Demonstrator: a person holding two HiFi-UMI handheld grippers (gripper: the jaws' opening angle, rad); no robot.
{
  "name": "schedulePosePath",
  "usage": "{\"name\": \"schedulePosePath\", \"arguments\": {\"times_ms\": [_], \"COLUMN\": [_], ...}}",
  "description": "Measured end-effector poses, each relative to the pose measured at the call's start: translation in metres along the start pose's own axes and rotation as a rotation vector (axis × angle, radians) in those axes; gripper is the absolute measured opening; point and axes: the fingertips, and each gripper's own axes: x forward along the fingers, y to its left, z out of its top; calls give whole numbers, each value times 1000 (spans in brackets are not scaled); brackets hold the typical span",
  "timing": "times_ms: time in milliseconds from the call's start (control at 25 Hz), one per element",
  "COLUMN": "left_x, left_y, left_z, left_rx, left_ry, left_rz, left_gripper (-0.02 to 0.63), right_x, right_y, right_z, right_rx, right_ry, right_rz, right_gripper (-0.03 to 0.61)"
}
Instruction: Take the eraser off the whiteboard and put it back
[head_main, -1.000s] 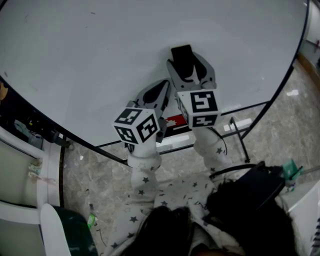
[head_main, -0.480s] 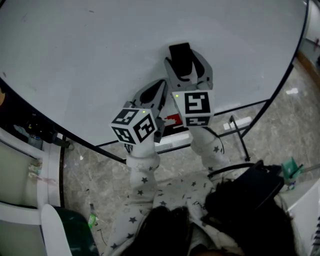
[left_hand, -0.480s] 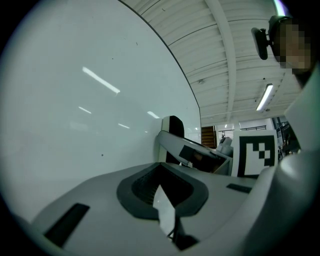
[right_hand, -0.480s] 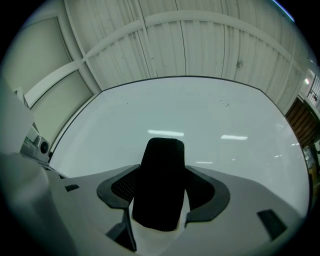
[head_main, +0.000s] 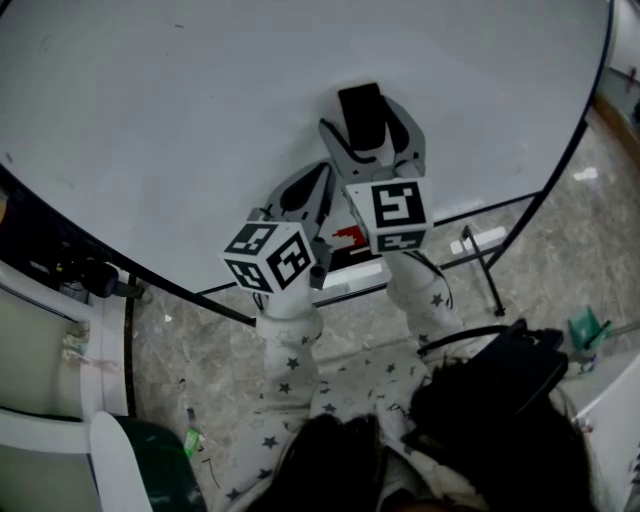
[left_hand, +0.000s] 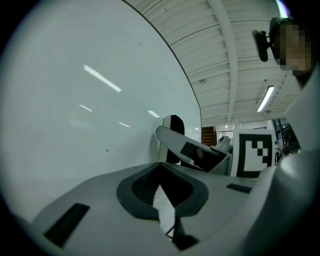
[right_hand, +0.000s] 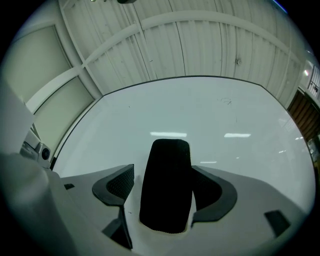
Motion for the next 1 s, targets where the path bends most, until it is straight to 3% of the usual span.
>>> {"name": "schedulePosePath", "arguments": {"times_ms": [280,480,600,640,680,1000], "left_x": [-3,-6,-8,-8,-7,0], "left_y": [3,8,11,13,14,11], "left_z": [-2,-4,-5,-5,-6,-13], "left_rx": [-6,-22,-34,-37,-39,-53], "left_ry": [12,8,4,5,6,22], "left_rz": [10,20,25,26,24,-10], "left_gripper": [2,2,2,2,2,2], "right_x": [-1,-16,-21,-21,-21,-24], "right_y": [-8,-7,-4,-4,-3,7], "right_z": [3,9,1,-4,-8,-30], "right_rx": [-31,30,35,37,41,105], "right_ry": [-1,-43,-4,18,38,123], "right_rz": [-40,-45,-44,-38,-29,47], "right_gripper": [341,339,337,316,238,40]}}
